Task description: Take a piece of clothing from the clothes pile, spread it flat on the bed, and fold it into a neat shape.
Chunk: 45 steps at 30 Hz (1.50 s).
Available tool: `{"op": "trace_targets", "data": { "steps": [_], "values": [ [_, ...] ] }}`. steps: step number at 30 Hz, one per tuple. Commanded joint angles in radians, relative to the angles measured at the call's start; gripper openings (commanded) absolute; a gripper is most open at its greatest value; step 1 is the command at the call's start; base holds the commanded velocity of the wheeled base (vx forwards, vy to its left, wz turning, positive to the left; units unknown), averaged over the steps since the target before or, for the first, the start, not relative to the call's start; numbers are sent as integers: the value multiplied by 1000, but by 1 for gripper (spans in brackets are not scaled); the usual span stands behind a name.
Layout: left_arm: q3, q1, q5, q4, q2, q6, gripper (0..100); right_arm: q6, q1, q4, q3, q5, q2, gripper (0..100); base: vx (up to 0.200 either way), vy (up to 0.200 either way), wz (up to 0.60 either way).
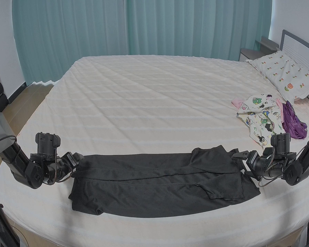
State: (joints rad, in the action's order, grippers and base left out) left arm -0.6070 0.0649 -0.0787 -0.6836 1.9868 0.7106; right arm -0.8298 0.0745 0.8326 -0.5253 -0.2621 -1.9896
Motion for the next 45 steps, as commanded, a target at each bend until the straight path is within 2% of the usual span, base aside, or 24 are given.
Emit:
{"op": "trace_targets", "data": {
  "steps": [1, 6, 13, 17, 18, 20, 23, 24, 27, 36, 37, 45],
  "values": [
    [53, 39, -1, 3, -49, -3, 100, 0, 5, 2, 4, 0, 3, 100, 0, 0, 0],
    [125, 78, -3, 1, -51, -3, 100, -5, 10, 10, 4, 1, 52, 100, 0, 0, 0],
    [210, 79, 5, -5, -120, 15, 100, -43, 21, 11, -19, 3, 97, 100, 0, 0, 0],
    [243, 85, 7, -5, -181, 85, 100, -45, 33, 11, -85, 11, 35, 100, 0, 0, 0],
    [245, 93, 10, -5, -201, 138, 100, -38, 34, 0, -131, 12, -2, 100, 0, 0, 0],
    [243, 104, 11, -7, -206, 185, 100, -34, 36, -9, -176, 11, -41, 100, 0, 0, 0],
    [245, 125, 11, -7, -197, 216, 100, -2, 53, -32, -208, 11, -87, 100, 0, 0, 0],
    [247, 135, 10, -7, -192, 217, 100, 41, 57, -46, -228, 11, -121, 100, 0, 0, 0],
    [248, 135, 11, -7, -192, 219, 100, 90, 61, -46, -249, 11, -167, 100, 0, 0, 0],
    [251, 139, 11, -7, -181, 219, 100, 126, 61, -61, -282, 4, -204, 100, 0, 0, 0],
    [251, 139, 11, -7, -181, 219, 100, 127, 61, -64, -278, 4, -201, 0, 0, 0, 0],
    [251, 139, 11, -8, -180, 220, 100, 143, 41, -64, -197, 3, -140, 0, 0, 0, 0]
  ]
}}
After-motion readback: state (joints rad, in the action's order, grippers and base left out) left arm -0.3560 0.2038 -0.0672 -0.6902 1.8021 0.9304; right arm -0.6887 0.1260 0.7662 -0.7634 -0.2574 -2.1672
